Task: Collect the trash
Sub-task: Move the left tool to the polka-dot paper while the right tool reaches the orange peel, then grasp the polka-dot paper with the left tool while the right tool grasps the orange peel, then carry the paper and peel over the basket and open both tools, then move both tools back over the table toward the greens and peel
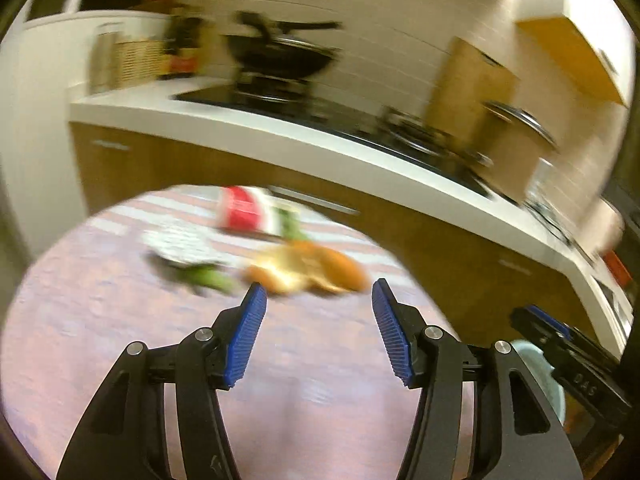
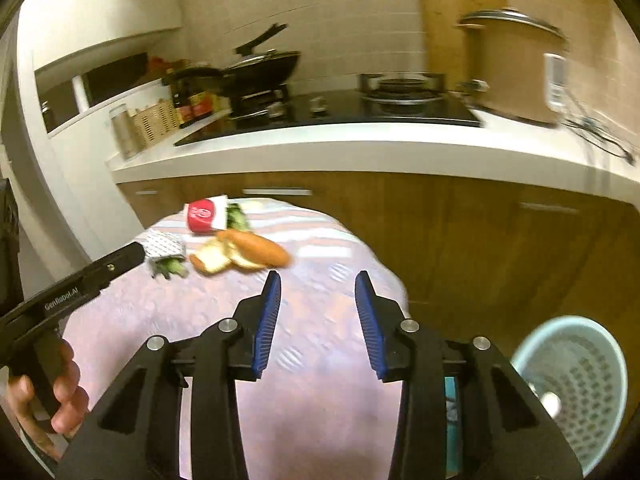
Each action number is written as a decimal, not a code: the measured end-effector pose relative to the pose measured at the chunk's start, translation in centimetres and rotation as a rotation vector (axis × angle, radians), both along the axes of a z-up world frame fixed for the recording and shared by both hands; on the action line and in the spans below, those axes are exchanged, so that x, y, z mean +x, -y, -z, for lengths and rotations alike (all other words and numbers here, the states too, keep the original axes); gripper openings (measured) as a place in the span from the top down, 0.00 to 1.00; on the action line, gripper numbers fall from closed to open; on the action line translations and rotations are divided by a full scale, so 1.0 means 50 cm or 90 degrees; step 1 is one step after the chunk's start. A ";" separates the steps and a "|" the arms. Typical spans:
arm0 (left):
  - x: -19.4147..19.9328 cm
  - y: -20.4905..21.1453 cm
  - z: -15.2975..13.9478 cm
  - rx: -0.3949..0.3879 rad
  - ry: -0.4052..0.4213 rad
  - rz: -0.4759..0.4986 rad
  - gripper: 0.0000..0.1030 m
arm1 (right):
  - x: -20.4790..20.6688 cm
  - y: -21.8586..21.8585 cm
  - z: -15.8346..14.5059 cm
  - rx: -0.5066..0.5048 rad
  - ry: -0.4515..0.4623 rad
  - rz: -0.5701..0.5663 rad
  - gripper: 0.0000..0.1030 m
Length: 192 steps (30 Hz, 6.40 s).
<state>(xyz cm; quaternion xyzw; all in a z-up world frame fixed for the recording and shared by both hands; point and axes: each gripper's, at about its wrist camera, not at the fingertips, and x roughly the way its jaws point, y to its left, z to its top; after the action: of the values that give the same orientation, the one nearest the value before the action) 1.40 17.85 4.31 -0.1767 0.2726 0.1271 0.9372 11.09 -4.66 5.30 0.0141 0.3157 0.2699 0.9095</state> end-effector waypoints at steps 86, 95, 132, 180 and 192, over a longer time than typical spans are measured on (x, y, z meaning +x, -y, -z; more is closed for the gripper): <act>-0.017 -0.061 -0.008 -0.053 0.080 0.125 0.87 | 0.100 -0.198 0.149 -0.068 -0.113 -0.147 0.46; -0.040 -0.050 -0.016 -0.053 0.077 0.137 0.87 | 0.113 -0.249 0.158 -0.103 -0.116 -0.121 0.79; 0.187 0.652 0.081 -0.042 -0.070 0.565 0.87 | -0.045 0.589 0.183 0.022 -0.161 0.323 0.78; 0.041 0.135 -0.007 -0.018 0.003 0.148 0.58 | -0.001 0.096 0.029 -0.007 -0.046 0.016 0.55; 0.092 -0.158 0.070 -0.061 -0.087 -0.060 0.58 | 0.050 -0.181 0.044 -0.042 -0.027 -0.110 0.61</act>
<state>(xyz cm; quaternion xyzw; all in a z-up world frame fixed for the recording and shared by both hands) 6.00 25.73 0.82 -0.2245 0.3333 0.1700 0.8998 13.59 4.41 3.11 -0.0377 0.3440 0.3365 0.8758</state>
